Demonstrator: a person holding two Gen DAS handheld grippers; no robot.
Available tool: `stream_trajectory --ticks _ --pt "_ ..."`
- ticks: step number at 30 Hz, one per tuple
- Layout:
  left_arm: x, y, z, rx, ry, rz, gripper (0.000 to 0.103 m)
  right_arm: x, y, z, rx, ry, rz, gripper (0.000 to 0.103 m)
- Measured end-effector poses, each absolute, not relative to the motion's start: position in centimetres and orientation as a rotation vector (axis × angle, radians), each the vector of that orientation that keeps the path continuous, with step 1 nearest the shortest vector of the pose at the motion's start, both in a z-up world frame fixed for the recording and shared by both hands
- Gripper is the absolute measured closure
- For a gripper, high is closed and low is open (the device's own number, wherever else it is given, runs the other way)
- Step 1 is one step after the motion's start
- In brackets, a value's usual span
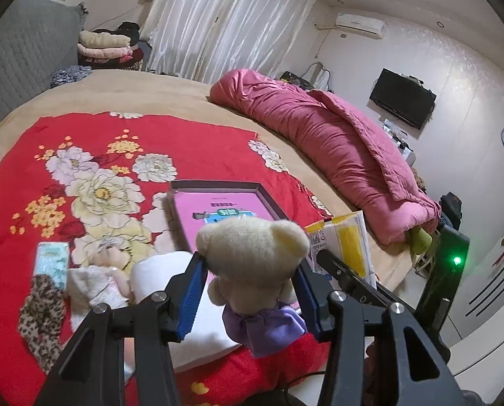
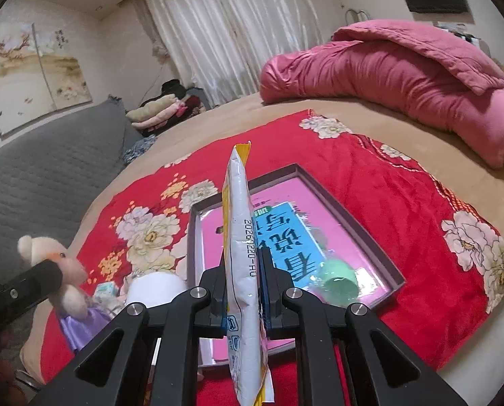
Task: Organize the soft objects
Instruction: 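Carry the teddy bear and wet-wipes packet over the pink book tray with both tools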
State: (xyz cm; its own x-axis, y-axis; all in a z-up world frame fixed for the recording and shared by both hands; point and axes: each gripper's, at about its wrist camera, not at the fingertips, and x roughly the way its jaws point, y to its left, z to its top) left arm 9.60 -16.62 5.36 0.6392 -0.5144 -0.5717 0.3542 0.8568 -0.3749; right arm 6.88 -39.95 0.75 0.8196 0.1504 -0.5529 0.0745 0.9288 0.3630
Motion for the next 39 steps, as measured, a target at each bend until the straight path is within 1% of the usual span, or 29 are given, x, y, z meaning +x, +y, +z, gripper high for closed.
stream_trajectory --ticks 14,20,39 --pt "12.6 -22.9 1.4 -0.157 0.823 -0.542 0.052 6.8 -42.1 0.1 0.428 0.602 0.010 0.089" --pt "13.7 -23.7 -0.1 -0.166 0.869 -0.542 0.052 6.8 -42.3 -0.2 0.431 0.606 0.001 0.089" --pt "15.6 -24.3 -3.4 -0.070 0.963 -0.489 0.052 8.5 -42.1 -2.5 0.430 0.679 0.028 0.089"
